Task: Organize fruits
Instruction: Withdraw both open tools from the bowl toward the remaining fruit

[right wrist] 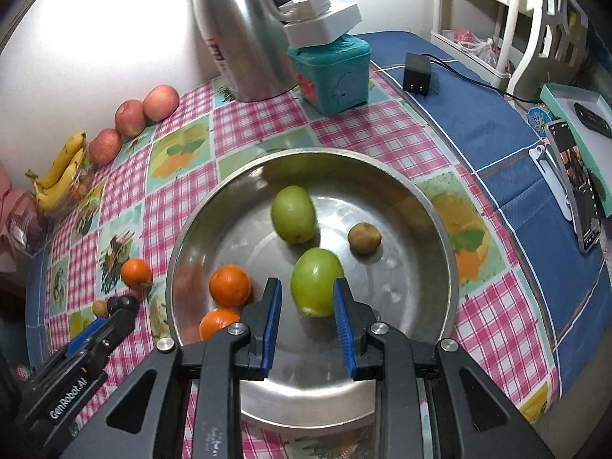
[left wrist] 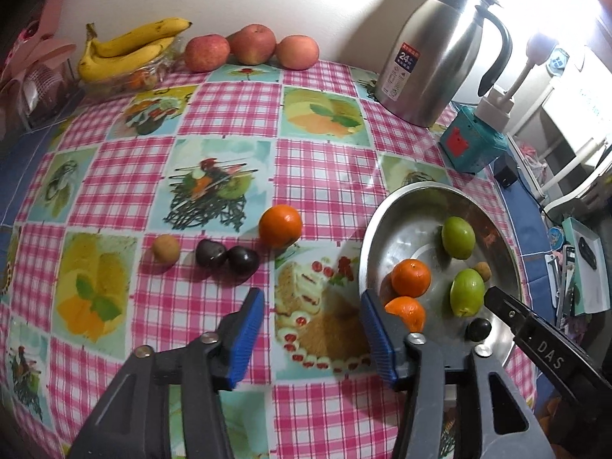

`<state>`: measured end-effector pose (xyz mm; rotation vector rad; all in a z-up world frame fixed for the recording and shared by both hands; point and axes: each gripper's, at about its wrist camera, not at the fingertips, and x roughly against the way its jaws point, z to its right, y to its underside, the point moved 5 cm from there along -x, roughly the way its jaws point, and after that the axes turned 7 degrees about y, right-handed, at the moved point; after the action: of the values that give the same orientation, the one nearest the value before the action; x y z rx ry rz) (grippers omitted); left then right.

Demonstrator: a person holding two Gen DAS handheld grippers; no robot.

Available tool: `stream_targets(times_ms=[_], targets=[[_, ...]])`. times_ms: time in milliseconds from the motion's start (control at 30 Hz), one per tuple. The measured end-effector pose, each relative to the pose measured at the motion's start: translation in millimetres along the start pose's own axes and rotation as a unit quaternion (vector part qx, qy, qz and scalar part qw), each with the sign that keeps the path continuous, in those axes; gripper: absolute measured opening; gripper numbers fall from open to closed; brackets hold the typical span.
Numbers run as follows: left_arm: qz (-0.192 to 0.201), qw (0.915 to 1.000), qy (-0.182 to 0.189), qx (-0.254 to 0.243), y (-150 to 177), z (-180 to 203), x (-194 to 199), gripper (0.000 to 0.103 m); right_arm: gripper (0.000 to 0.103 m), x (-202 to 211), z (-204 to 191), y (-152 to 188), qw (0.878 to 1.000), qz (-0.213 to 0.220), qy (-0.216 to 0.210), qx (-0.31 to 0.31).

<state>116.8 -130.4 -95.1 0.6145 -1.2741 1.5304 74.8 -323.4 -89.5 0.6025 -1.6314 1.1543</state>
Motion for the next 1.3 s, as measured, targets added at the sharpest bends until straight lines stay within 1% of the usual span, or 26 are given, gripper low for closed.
stream_targets(times_ms=[233, 400, 467, 600, 633, 700, 733, 767, 800, 833, 867, 900, 933, 1100, 1133, 1167, 1200, 1300], targets=[[-0.005, 1.0000, -0.002, 0.004, 2.5, -1.9, 4.5, 0.058, 0.028, 0.4, -7.6, 3.7, 1.000, -0.002, 0.008, 0.021], [-0.020, 0.9996, -0.007, 0.016, 4.0, -5.8, 0.2, 0.063, 0.028, -2.4, -10.5, 4.3, 0.999, -0.007, 0.015, 0.029], [-0.025, 0.9994, -0.010, 0.022, 5.0, -8.0, -1.0, 0.068, 0.028, -3.9, -11.0, 4.4, 0.999, -0.010, 0.017, 0.032], [-0.031, 0.9989, -0.012, 0.034, 6.3, -13.6, -3.0, 0.069, 0.028, -5.5, -14.6, 5.1, 0.999, -0.013, 0.016, 0.039], [-0.032, 0.9988, -0.013, 0.036, 6.5, -15.1, -3.4, 0.071, 0.028, -5.8, -15.4, 5.3, 0.999, -0.013, 0.016, 0.040], [-0.034, 0.9984, -0.019, 0.042, 6.9, -18.4, -4.4, 0.080, 0.028, -6.4, -16.2, 5.8, 0.999, -0.014, 0.016, 0.042], [-0.034, 0.9982, -0.021, 0.044, 7.0, -19.7, -5.0, 0.087, 0.028, -7.1, -16.1, 5.9, 0.999, -0.015, 0.017, 0.042], [-0.035, 0.9981, -0.022, 0.047, 7.1, -20.9, -5.5, 0.092, 0.028, -7.9, -16.0, 5.9, 0.999, -0.016, 0.018, 0.043], [-0.036, 0.9979, -0.024, 0.049, 7.1, -22.5, -6.0, 0.093, 0.032, -9.3, -15.8, 6.0, 0.999, -0.019, 0.021, 0.044], [-0.035, 0.9977, -0.026, 0.051, 7.0, -23.6, -6.2, 0.094, 0.039, -10.7, -15.5, 6.3, 0.998, -0.021, 0.025, 0.044], [-0.035, 0.9976, -0.028, 0.052, 6.8, -24.9, -6.4, 0.095, 0.055, -11.9, -14.8, 6.5, 0.998, -0.022, 0.031, 0.045], [-0.035, 0.9974, -0.032, 0.054, 6.8, -26.5, -6.7, 0.097, 0.061, -12.2, -14.4, 6.4, 0.998, -0.022, 0.032, 0.045], [-0.035, 0.9973, -0.035, 0.055, 6.8, -27.2, -6.7, 0.103, 0.061, -11.9, -14.0, 6.0, 0.998, -0.022, 0.032, 0.045], [-0.031, 0.9967, -0.052, 0.053, 7.0, -31.0, -7.2, 0.103, 0.062, -12.2, -14.8, 5.6, 0.998, -0.022, 0.037, 0.049], [-0.032, 0.9967, -0.053, 0.053, 6.9, -31.7, -7.5, 0.103, 0.065, -12.8, -15.0, 5.8, 0.998, -0.023, 0.038, 0.050], [-0.032, 0.9966, -0.053, 0.054, 7.0, -32.1, -7.8, 0.103, 0.073, -13.2, -15.2, 5.7, 0.998, -0.023, 0.039, 0.051], [-0.033, 0.9965, -0.053, 0.055, 7.1, -32.5, -8.2, 0.103, 0.078, -13.1, -15.4, 5.5, 0.998, -0.021, 0.041, 0.053], [-0.031, 0.9964, -0.057, 0.055, 6.8, -32.9, -8.1, 0.103, 0.082, -12.2, -15.1, 5.1, 0.998, -0.018, 0.040, 0.053]])
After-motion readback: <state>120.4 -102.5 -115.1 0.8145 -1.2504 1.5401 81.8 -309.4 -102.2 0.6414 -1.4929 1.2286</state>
